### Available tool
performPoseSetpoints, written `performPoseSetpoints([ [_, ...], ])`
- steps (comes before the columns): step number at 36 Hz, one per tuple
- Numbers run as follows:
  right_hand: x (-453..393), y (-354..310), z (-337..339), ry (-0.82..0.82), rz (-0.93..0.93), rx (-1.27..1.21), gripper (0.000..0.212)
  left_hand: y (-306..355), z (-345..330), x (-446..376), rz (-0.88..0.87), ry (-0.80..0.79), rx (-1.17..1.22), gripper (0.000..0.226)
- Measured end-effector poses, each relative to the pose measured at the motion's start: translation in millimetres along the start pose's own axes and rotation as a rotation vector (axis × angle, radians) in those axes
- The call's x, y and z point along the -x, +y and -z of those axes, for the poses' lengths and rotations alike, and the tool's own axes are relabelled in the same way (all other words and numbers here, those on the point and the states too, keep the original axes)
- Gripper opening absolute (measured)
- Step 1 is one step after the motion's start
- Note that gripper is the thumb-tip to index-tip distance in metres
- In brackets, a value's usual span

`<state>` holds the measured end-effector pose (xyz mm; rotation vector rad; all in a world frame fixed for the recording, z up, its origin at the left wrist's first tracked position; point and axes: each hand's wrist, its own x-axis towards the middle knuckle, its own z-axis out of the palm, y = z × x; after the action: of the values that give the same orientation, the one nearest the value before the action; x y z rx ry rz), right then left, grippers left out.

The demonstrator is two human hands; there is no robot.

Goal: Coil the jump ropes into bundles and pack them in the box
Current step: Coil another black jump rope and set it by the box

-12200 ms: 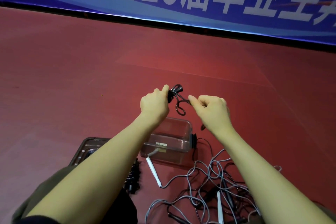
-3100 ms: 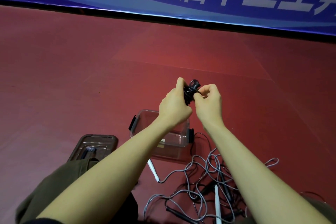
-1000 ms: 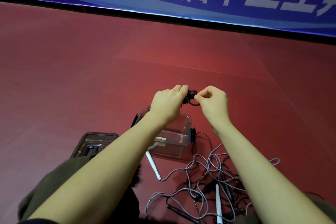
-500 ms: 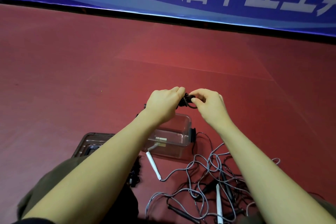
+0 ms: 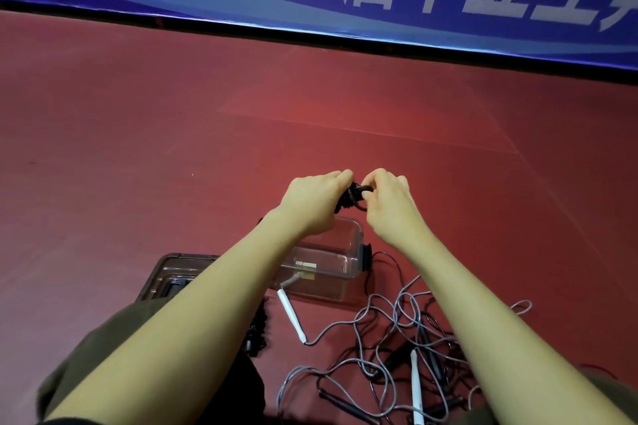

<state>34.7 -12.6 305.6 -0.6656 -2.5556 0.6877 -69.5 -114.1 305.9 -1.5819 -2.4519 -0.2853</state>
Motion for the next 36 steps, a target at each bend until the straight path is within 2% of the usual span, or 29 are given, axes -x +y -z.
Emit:
performPoseSetpoints([
  [4,0.1,2.0,-7.5,0.055,0.069,0.075,0.012,-1.3,2.7,0.2,0.003,-0.088,0.078,0.029],
  [8,-0.7,-0.4,-5.1,0.061,0.171,-0.044,0.011,-4.3,0.3,3.1,0.014,-0.075,0.166,0.031],
  [11,-1.2,-1.8,-2.3,0.018,0.14,-0.101,0.011,-3.5,1.5,4.7,0.032,-0.087,0.214,0.029],
  [19,1.5,-4.5,-0.6,0.092,0.124,-0.123,0.013,0.5,10.0,8.4,0.012,-0.1,0.328,0.028],
  [25,-0.4,-1.6,0.9,0.153,0.09,-0.184,0.011,6.9,14.4,7.0,0.076,-0.053,0.494,0.031],
  [30,0.7,1.2,2.5,0.182,0.086,-0.264,0.011,8.8,13.1,4.6,0.148,-0.044,0.493,0.024],
  [33,0.2,2.1,3.8,0.196,0.097,-0.288,0.009,7.9,13.7,3.9,0.185,-0.04,0.6,0.028],
  [36,0.1,1.6,2.2,0.204,0.101,-0.295,0.011,7.6,15.9,4.5,0.182,-0.054,0.663,0.022],
])
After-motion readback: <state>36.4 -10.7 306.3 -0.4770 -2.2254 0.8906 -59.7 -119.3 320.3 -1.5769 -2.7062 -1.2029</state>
